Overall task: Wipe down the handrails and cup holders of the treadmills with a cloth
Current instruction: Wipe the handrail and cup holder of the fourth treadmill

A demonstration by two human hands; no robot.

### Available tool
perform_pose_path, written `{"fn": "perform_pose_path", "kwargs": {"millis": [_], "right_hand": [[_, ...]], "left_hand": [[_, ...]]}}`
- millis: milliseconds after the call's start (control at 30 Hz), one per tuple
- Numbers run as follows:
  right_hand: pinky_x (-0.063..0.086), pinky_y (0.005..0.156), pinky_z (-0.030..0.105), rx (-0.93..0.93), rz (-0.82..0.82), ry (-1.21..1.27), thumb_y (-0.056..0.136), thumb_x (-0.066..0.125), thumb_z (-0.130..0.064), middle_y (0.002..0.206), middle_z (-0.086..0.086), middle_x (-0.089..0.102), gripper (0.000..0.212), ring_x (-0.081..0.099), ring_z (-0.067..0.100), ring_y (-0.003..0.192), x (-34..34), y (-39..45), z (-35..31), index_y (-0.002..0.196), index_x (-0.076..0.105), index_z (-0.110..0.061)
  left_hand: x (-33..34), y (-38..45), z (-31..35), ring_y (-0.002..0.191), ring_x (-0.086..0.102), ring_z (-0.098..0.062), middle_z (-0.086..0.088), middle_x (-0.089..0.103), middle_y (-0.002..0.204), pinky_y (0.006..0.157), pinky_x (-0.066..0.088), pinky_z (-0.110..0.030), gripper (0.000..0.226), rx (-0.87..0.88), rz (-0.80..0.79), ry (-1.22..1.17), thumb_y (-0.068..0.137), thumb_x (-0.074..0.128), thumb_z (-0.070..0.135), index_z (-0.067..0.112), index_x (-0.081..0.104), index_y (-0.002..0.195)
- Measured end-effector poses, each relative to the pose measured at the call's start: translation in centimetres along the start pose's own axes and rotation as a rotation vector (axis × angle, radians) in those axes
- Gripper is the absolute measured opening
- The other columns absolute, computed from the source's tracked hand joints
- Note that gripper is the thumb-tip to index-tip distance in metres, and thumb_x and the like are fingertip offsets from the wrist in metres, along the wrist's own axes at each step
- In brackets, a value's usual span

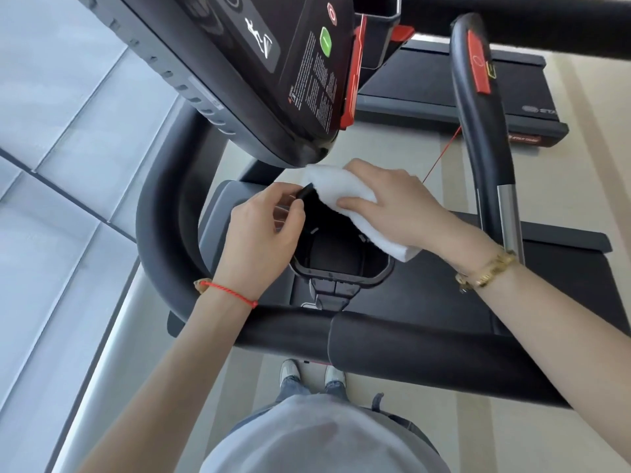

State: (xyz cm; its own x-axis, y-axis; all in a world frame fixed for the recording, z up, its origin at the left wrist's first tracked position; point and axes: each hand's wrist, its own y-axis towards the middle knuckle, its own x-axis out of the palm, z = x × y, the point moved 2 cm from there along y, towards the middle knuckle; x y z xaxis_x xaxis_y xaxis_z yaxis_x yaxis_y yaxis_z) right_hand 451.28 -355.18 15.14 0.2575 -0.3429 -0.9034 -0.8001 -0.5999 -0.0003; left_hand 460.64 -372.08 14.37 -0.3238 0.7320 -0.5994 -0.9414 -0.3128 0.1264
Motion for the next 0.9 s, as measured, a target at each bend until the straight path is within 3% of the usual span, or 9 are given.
{"fn": "perform_pose_path", "kwargs": {"millis": [200, 300, 400, 500, 600, 667, 767, 833, 900], "right_hand": [[0.044, 0.068, 0.03, 0.276, -0.09, 0.43, 0.097, 0.045, -0.049, 0.101, -0.009, 0.053, 0.047, 0.056, 0.011, 0.087, 1.0, -5.5, 1.1, 0.133, 0.025, -0.027], [0.041, 0.063, 0.028, 0.269, -0.065, 0.391, 0.098, 0.045, -0.045, 0.094, -0.003, 0.053, 0.039, 0.054, 0.013, 0.08, 0.9, -4.2, 0.9, 0.123, 0.029, -0.019], [0.035, 0.058, 0.024, 0.208, -0.06, 0.295, 0.099, 0.048, -0.039, 0.083, -0.008, 0.05, 0.026, 0.049, 0.005, 0.072, 0.0, -1.7, 0.9, 0.113, 0.038, -0.02], [0.038, 0.063, 0.022, 0.157, -0.066, 0.334, 0.099, 0.049, -0.037, 0.088, -0.005, 0.056, 0.023, 0.053, 0.012, 0.077, -0.1, -2.1, 1.2, 0.114, 0.043, -0.02], [0.039, 0.084, 0.009, 0.069, -0.043, 0.333, 0.102, 0.044, -0.034, 0.124, -0.009, 0.053, 0.04, 0.052, 0.009, 0.106, -0.3, -4.6, 1.4, 0.139, 0.037, -0.025], [0.021, 0.101, -0.001, -0.007, -0.084, 0.287, 0.102, 0.043, -0.033, 0.152, -0.015, 0.031, 0.054, 0.03, -0.002, 0.134, -0.9, -5.8, 1.5, 0.152, 0.022, -0.029], [0.003, 0.113, 0.006, -0.149, -0.194, 0.101, 0.099, 0.042, -0.038, 0.161, -0.01, 0.01, 0.062, 0.001, -0.003, 0.146, -2.0, -7.4, 1.3, 0.154, 0.016, -0.028], [0.004, 0.118, 0.016, -0.263, -0.209, -0.061, 0.096, 0.04, -0.044, 0.158, -0.002, 0.021, 0.063, 0.005, 0.004, 0.146, -2.4, -8.4, 0.7, 0.151, 0.029, -0.017], [0.009, 0.118, 0.025, -0.386, -0.166, -0.219, 0.096, 0.039, -0.048, 0.148, 0.009, 0.043, 0.061, 0.027, 0.019, 0.144, -2.4, -8.9, -0.6, 0.141, 0.046, -0.007]], "left_hand": [[0.1, 0.1, 0.0, 0.075, 0.056, 0.02, 0.021, 0.061, 0.082, 0.063, 0.036, 0.004, 0.025, 0.016, -0.016, 0.003, 0.097, 0.053, 0.017, 0.02, 0.066, 0.118], [0.3, 0.1, -0.1, 0.074, 0.056, 0.02, 0.024, 0.06, 0.081, 0.063, 0.037, 0.004, 0.025, 0.022, -0.022, 0.005, 0.097, 0.052, 0.016, 0.018, 0.066, 0.118], [0.3, 0.2, -0.1, 0.073, 0.057, 0.017, 0.014, 0.066, 0.085, 0.065, 0.038, 0.003, 0.025, 0.019, -0.019, 0.003, 0.097, 0.052, 0.016, 0.019, 0.066, 0.118], [0.4, 0.1, -0.2, 0.074, 0.058, 0.014, 0.013, 0.066, 0.088, 0.067, 0.039, 0.002, 0.026, 0.012, -0.023, -0.006, 0.097, 0.052, 0.017, 0.019, 0.065, 0.119], [0.3, 0.1, -0.3, 0.073, 0.057, 0.018, 0.023, 0.061, 0.083, 0.065, 0.038, 0.003, 0.026, 0.006, -0.022, -0.009, 0.097, 0.052, 0.018, 0.019, 0.066, 0.119], [0.3, 0.1, -0.3, 0.075, 0.058, 0.016, 0.024, 0.061, 0.085, 0.067, 0.04, 0.002, 0.026, 0.0, -0.023, -0.018, 0.097, 0.052, 0.018, 0.019, 0.066, 0.119], [0.2, 0.1, -0.2, 0.074, 0.058, 0.015, 0.025, 0.061, 0.084, 0.066, 0.04, 0.002, 0.026, -0.003, -0.024, -0.026, 0.097, 0.052, 0.018, 0.019, 0.066, 0.119], [0.2, 0.1, -0.2, 0.071, 0.058, 0.015, 0.025, 0.06, 0.082, 0.064, 0.04, 0.002, 0.026, -0.005, -0.024, -0.024, 0.097, 0.052, 0.018, 0.019, 0.066, 0.118], [0.2, 0.0, -0.2, 0.072, 0.06, 0.01, 0.024, 0.06, 0.081, 0.065, 0.042, 0.0, 0.027, -0.013, -0.023, -0.023, 0.097, 0.052, 0.018, 0.018, 0.066, 0.12]]}}
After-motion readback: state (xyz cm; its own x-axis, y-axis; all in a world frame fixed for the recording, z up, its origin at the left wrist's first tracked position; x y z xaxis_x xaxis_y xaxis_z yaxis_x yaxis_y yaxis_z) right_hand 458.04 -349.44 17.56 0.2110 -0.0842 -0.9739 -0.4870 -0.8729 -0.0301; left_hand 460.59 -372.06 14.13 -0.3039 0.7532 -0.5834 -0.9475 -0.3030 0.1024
